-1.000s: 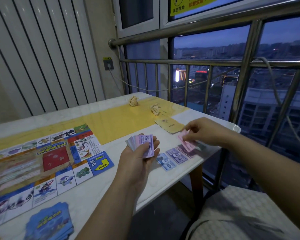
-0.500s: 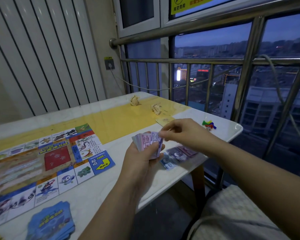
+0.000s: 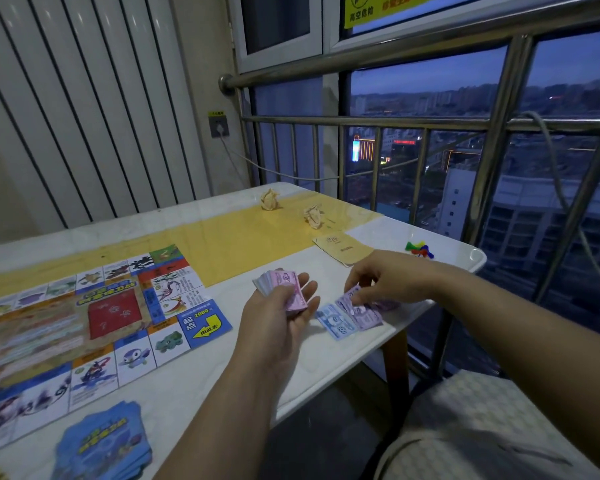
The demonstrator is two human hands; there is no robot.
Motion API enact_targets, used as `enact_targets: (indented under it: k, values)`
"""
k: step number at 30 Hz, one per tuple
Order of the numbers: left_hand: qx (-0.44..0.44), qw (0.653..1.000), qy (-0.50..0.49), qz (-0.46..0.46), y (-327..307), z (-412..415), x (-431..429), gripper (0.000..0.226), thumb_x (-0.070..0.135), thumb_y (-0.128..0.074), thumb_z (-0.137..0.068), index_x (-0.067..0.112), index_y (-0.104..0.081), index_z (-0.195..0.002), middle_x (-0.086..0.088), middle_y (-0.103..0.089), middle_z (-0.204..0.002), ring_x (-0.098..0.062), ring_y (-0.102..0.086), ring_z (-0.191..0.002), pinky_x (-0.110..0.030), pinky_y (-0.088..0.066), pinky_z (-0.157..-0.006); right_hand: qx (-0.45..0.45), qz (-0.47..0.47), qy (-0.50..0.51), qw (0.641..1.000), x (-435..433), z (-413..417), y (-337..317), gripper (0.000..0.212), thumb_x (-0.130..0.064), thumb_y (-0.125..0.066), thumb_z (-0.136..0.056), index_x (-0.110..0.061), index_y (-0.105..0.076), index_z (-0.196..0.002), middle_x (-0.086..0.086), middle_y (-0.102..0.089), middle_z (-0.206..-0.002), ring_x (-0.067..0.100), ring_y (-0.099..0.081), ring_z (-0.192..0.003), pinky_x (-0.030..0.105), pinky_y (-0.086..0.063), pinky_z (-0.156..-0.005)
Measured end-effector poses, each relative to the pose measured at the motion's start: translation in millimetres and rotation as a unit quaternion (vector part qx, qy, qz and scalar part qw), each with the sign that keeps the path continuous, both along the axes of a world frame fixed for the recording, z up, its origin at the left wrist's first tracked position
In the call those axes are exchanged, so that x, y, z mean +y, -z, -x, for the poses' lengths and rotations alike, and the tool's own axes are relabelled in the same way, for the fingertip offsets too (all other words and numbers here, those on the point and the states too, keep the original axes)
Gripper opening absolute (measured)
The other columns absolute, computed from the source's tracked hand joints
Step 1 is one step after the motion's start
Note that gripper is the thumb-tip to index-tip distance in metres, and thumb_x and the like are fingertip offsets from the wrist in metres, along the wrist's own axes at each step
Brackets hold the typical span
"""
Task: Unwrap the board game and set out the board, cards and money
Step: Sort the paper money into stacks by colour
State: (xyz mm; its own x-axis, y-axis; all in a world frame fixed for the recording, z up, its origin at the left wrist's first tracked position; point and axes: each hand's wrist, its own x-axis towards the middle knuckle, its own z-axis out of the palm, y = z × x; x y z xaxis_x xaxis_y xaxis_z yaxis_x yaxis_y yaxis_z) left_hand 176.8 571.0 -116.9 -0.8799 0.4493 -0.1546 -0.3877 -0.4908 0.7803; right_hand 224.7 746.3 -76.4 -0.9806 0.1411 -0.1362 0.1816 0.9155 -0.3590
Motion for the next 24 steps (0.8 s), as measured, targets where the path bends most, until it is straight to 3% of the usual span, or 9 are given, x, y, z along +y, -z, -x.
enact_targets:
  k: [3, 6, 10, 16, 21, 24]
  values:
    - [0.033, 0.999, 0.002, 0.0, 3, 0, -1, 0.016, 0.0, -0.043, -0.096, 0.006, -0.057, -0.103, -0.011, -0.069, -0.101, -0.019, -0.068, -0.09, -0.022, -0.057, -0.062, 0.032, -0.024, 0.007, 0.999, -3, 4, 10, 0.021, -0.031, -0.065, -0.088, -0.029, -0.066, -0.108, -0.016, -0.052, -0.09, 0.005, -0.05, -0.086, 0.018, -0.04, -0.067]
    - [0.056, 0.998, 0.011, -0.002, 3, -1, -2, 0.016, 0.001, -0.046, -0.096, 0.012, -0.057, -0.1, -0.008, -0.07, -0.099, -0.017, -0.071, -0.085, -0.023, -0.057, -0.062, 0.065, -0.056, 0.013, 0.996, -2, 6, 17, 0.026, -0.033, -0.067, -0.086, -0.03, -0.063, -0.111, -0.013, -0.052, -0.095, 0.009, -0.05, -0.095, 0.025, -0.042, -0.078]
    - [0.084, 0.996, -0.002, -0.014, 5, -1, -3, 0.021, 0.0, -0.049, -0.094, 0.009, -0.055, -0.112, -0.006, -0.071, -0.096, -0.015, -0.072, -0.082, -0.022, -0.056, -0.063, 0.169, -0.049, -0.008, 0.984, -9, 3, 14, 0.025, -0.04, -0.064, -0.086, -0.034, -0.065, -0.11, -0.014, -0.056, -0.103, 0.01, -0.049, -0.103, 0.032, -0.042, -0.086]
    - [0.083, 0.995, -0.044, -0.032, 6, 2, -4, 0.036, 0.002, -0.051, -0.094, 0.004, -0.05, -0.129, -0.007, -0.07, -0.1, -0.014, -0.072, -0.082, -0.021, -0.056, -0.062, 0.084, -0.177, -0.121, 0.973, -38, -8, 20, 0.029, -0.04, -0.051, -0.094, -0.036, -0.062, -0.12, -0.018, -0.054, -0.129, 0.014, -0.036, -0.109, 0.035, -0.035, -0.088]
    - [0.08, 0.995, -0.041, -0.035, 6, 0, -5, 0.037, 0.003, -0.053, -0.093, 0.005, -0.05, -0.129, -0.009, -0.07, -0.103, -0.014, -0.072, -0.084, -0.021, -0.056, -0.063, 0.112, -0.137, -0.111, 0.978, -38, -14, 24, 0.034, -0.04, -0.053, -0.093, -0.036, -0.058, -0.126, -0.02, -0.055, -0.129, 0.009, -0.037, -0.107, 0.032, -0.035, -0.087]
    - [0.08, 0.996, -0.033, -0.036, 6, 0, -5, 0.031, 0.003, -0.054, -0.092, 0.008, -0.053, -0.122, -0.01, -0.07, -0.104, -0.015, -0.072, -0.085, -0.021, -0.055, -0.063, 0.217, -0.024, -0.034, 0.975, -36, -17, 16, 0.031, -0.035, -0.057, -0.092, -0.031, -0.061, -0.122, -0.02, -0.059, -0.119, 0.001, -0.047, -0.098, 0.02, -0.039, -0.082]
